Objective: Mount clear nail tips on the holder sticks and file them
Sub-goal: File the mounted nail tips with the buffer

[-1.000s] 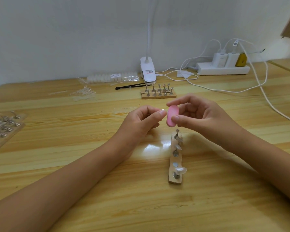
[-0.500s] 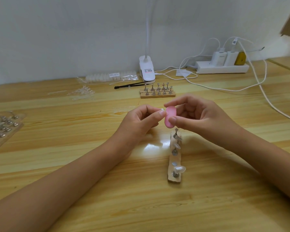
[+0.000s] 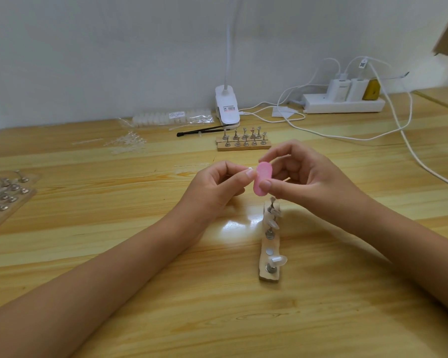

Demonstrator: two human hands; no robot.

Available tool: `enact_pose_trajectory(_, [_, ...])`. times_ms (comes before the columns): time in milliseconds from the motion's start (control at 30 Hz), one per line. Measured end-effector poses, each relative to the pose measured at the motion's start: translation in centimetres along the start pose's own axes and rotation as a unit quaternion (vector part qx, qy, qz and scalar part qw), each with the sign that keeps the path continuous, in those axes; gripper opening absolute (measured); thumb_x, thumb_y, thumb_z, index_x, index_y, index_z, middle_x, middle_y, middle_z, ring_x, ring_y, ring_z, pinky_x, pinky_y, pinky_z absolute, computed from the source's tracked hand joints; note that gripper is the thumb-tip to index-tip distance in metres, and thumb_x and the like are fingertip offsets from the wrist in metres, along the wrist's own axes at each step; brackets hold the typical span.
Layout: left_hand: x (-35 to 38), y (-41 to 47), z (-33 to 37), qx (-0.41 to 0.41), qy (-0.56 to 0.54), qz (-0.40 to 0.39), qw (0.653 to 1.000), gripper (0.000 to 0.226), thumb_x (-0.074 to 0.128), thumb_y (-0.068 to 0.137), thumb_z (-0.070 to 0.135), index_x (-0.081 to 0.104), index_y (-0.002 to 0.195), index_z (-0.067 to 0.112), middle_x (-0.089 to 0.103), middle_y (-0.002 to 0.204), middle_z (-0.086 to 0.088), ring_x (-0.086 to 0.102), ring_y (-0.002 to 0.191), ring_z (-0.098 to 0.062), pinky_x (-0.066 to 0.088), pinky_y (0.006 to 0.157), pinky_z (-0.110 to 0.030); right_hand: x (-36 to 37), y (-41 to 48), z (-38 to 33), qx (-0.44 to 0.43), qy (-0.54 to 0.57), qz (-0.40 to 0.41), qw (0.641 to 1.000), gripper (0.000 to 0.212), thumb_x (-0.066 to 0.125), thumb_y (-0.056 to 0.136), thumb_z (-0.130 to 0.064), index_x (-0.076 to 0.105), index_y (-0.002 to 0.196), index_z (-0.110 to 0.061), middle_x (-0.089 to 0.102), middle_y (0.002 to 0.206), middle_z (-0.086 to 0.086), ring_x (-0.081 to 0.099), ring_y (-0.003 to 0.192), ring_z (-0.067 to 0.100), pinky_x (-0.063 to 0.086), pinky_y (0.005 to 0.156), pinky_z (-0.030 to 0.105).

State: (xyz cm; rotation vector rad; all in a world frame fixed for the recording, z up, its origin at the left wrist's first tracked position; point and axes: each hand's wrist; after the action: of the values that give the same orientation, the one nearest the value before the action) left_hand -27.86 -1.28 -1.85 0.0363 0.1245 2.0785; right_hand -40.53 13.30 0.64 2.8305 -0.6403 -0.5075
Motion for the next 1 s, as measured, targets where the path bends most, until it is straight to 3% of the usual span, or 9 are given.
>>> enact_pose_trajectory(167, [0.0,0.0,0.0,0.000,0.007,-0.001,1.000,0.025,0.073,0.066,0.056,0.074,0.080,0.035,0.074,0.096,0.007,0.066,0.095,-0.009,0.052,0.088,-0.028,0.0,0.0,-0.2,-0.011,0.007,0.034,0.999,0.037,0.075,0.074,-0.028,0.060,0.105,-0.016,0.072,0.085,0.003,0.067,0.076,0.011,0.053,0.069,0.021])
enact_pose_trajectory(267, [0.0,0.0,-0.1,0.001,0.014,0.001,1.000,0.025,0.073,0.065,0.055,0.074,0.079,0.035,0.074,0.096,0.006,0.065,0.094,-0.010,0.052,0.091,-0.031,-0.2,-0.1,-0.7,-0.004,-0.008,0.019,1.000,0.036,0.076,0.075,-0.029,0.060,0.104,-0.015,0.074,0.089,0.006,0.070,0.082,0.022,0.058,0.076,0.042])
enact_pose_trajectory(333, [0.0,0.0,0.0,0.000,0.011,0.002,1.000,0.025,0.073,0.065,0.055,0.074,0.078,0.034,0.074,0.096,0.006,0.065,0.094,-0.011,0.051,0.091,-0.031,-0.2,-0.3,-0.9,0.005,-0.030,-0.009,0.999,0.036,0.075,0.075,-0.031,0.061,0.104,-0.016,0.074,0.089,0.005,0.069,0.084,0.027,0.050,0.081,0.059])
enact_pose_trajectory(467, [-0.1,0.0,-0.1,-0.001,0.008,-0.003,1.000,0.025,0.073,0.066,0.055,0.074,0.079,0.033,0.074,0.095,0.005,0.066,0.094,-0.010,0.051,0.088,-0.028,0.3,-0.3,-1.0,-0.010,-0.023,0.049,0.998,0.038,0.075,0.073,-0.033,0.061,0.104,-0.016,0.073,0.087,0.006,0.064,0.085,0.034,0.048,0.079,0.056])
enact_pose_trajectory(600, [0.0,0.1,-0.1,-0.001,0.009,-0.002,1.000,0.025,0.073,0.066,0.054,0.074,0.078,0.033,0.073,0.094,0.005,0.065,0.095,-0.013,0.052,0.094,-0.034,0.1,-0.5,-1.3,0.009,-0.022,0.004,1.000,0.038,0.075,0.074,-0.031,0.060,0.104,-0.012,0.074,0.087,0.005,0.067,0.082,0.028,0.046,0.080,0.063])
enact_pose_trajectory(733, [-0.1,0.0,-0.1,-0.001,0.014,-0.008,1.000,0.025,0.073,0.066,0.053,0.074,0.079,0.032,0.072,0.091,0.005,0.062,0.090,-0.010,0.049,0.095,-0.036,0.2,-0.2,-1.2,0.004,-0.028,0.049,0.998,0.038,0.074,0.073,-0.034,0.061,0.105,-0.017,0.074,0.088,0.003,0.066,0.082,0.020,0.049,0.080,0.056])
enact_pose_trajectory(800, [0.0,0.0,0.0,0.002,0.013,-0.010,1.000,0.025,0.074,0.065,0.052,0.074,0.078,0.031,0.070,0.085,0.007,0.060,0.082,-0.007,0.048,0.090,-0.032,0.0,-0.2,-1.2,0.015,-0.026,0.021,0.999,0.037,0.074,0.074,-0.032,0.061,0.105,-0.016,0.075,0.089,0.004,0.069,0.083,0.018,0.053,0.080,0.045])
enact_pose_trajectory(900, [0.0,0.1,0.0,-0.004,0.016,-0.008,1.000,0.029,0.074,0.065,0.053,0.073,0.081,0.029,0.072,0.091,0.004,0.063,0.090,-0.010,0.050,0.096,-0.037,-0.1,-0.2,-0.9,0.008,-0.021,0.024,0.999,0.037,0.074,0.074,-0.034,0.062,0.105,-0.017,0.075,0.085,-0.001,0.068,0.079,0.008,0.050,0.072,0.026])
enact_pose_trajectory(1000, [-0.1,0.1,0.0,-0.002,0.015,-0.007,1.000,0.027,0.074,0.065,0.052,0.074,0.080,0.030,0.071,0.090,0.005,0.062,0.089,-0.009,0.049,0.098,-0.038,-0.2,-0.1,-0.8,0.008,-0.013,0.035,0.999,0.037,0.074,0.074,-0.033,0.062,0.106,-0.018,0.074,0.086,-0.001,0.067,0.080,0.007,0.051,0.070,0.020])
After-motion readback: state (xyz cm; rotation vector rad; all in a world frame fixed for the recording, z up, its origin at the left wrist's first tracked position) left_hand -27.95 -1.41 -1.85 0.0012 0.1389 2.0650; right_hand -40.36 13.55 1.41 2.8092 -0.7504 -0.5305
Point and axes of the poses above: each hand's wrist, its own y-axis towards the middle knuckle, its own x-axis out of the palm, z = x × y
